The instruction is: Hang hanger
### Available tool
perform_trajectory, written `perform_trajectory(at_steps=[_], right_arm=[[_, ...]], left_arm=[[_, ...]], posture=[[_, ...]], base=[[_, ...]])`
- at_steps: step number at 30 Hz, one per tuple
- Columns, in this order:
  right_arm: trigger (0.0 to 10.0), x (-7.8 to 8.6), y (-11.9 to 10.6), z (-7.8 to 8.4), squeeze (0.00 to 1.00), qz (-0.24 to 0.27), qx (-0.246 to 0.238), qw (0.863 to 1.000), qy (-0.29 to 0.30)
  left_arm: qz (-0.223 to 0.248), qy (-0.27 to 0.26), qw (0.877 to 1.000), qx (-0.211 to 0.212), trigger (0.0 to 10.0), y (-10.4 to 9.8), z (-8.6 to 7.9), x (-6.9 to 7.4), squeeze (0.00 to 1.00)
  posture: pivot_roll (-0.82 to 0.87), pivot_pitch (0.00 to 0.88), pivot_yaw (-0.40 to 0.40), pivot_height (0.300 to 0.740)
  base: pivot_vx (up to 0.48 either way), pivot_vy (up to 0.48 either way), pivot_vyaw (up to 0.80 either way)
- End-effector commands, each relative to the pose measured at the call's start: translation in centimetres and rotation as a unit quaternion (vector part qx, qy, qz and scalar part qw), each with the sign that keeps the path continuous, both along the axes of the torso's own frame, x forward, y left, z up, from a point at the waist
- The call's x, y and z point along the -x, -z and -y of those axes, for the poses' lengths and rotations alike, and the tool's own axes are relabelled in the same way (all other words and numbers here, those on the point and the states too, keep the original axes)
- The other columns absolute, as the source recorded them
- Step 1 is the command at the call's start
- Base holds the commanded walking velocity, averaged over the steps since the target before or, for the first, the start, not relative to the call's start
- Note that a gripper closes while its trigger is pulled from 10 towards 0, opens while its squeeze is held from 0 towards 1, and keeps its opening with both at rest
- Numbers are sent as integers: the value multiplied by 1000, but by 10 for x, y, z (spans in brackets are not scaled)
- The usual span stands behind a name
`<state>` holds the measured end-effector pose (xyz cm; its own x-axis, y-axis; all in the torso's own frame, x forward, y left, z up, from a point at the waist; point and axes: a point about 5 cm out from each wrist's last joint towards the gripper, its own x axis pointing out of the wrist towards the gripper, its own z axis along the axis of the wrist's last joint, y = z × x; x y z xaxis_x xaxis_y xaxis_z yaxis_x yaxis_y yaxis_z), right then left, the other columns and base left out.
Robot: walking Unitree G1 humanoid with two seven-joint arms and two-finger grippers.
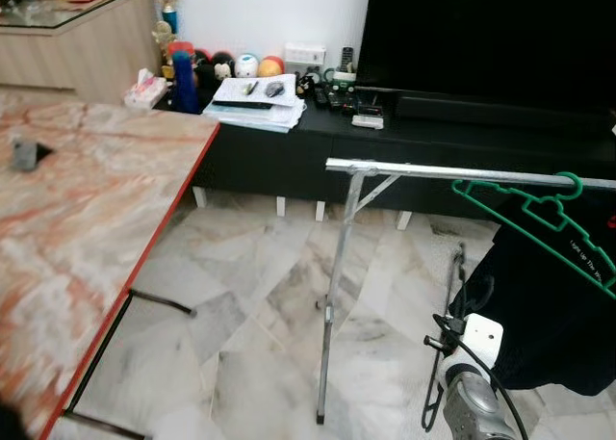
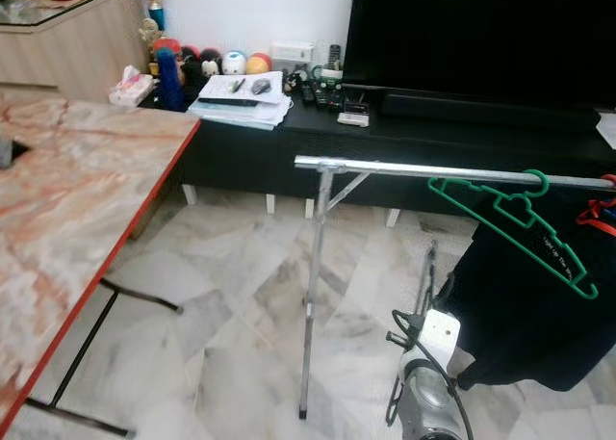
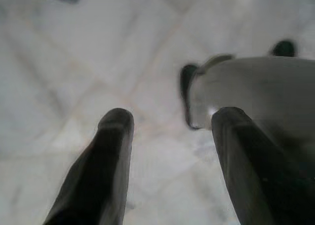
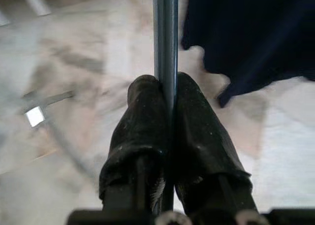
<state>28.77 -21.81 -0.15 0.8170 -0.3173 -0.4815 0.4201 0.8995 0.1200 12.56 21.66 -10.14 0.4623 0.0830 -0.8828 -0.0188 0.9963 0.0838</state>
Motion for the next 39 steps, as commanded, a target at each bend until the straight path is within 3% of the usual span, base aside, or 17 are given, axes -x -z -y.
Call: perform_trajectory(at_steps=[1,13,20,24,26,27,28,29,32,34,39], right_arm=[[10000,-5,-4,-2,0,6,0,1000,0],[10000,-40,-43,-3,0,59,31,997,-42],[10000,-47,-52,-3,0,71,36,996,-51],[10000,-36,-35,-13,0,55,27,995,-83],[10000,-21,-16,-20,0,23,37,992,-122],[10000,-9,-3,-19,0,2,18,993,-117],[10000,-9,-3,-19,0,2,18,993,-117],[10000,12,16,-15,0,-37,15,993,-114],[10000,36,34,-9,0,-83,32,988,-123],[10000,45,41,-8,0,-106,39,984,-135],[10000,45,41,-8,0,-106,39,984,-135]], left_arm=[[-15,5,1000,2,10000,3,1,9,0],[-5,7,1000,13,10000,3,13,2,0],[0,5,1000,11,10000,3,16,-1,0],[1,3,1000,13,10000,3,19,-3,0],[2,4,1000,12,10000,2,21,-4,0],[2,4,1000,13,10000,2,21,-4,0],[2,4,1000,13,10000,2,21,-4,0],[3,5,1000,12,10000,2,22,-5,0],[5,4,1000,11,10000,2,22,-5,0],[7,2,1000,14,10000,2,22,-6,0],[7,2,1000,14,10000,2,22,-6,0]], posture=[[41,116,-65,740],[47,132,-71,740],[46,133,-72,740],[50,139,-76,740],[50,143,-73,740],[47,147,-70,740],[47,147,-70,740],[46,151,-67,740],[41,158,-59,740],[40,160,-55,740],[40,160,-55,740]], base=[[0,0,0],[0,0,0],[0,0,0],[0,0,0],[0,0,0],[0,0,0],[0,0,0],[0,0,0],[0,0,0],[0,0,0],[0,0,0]])
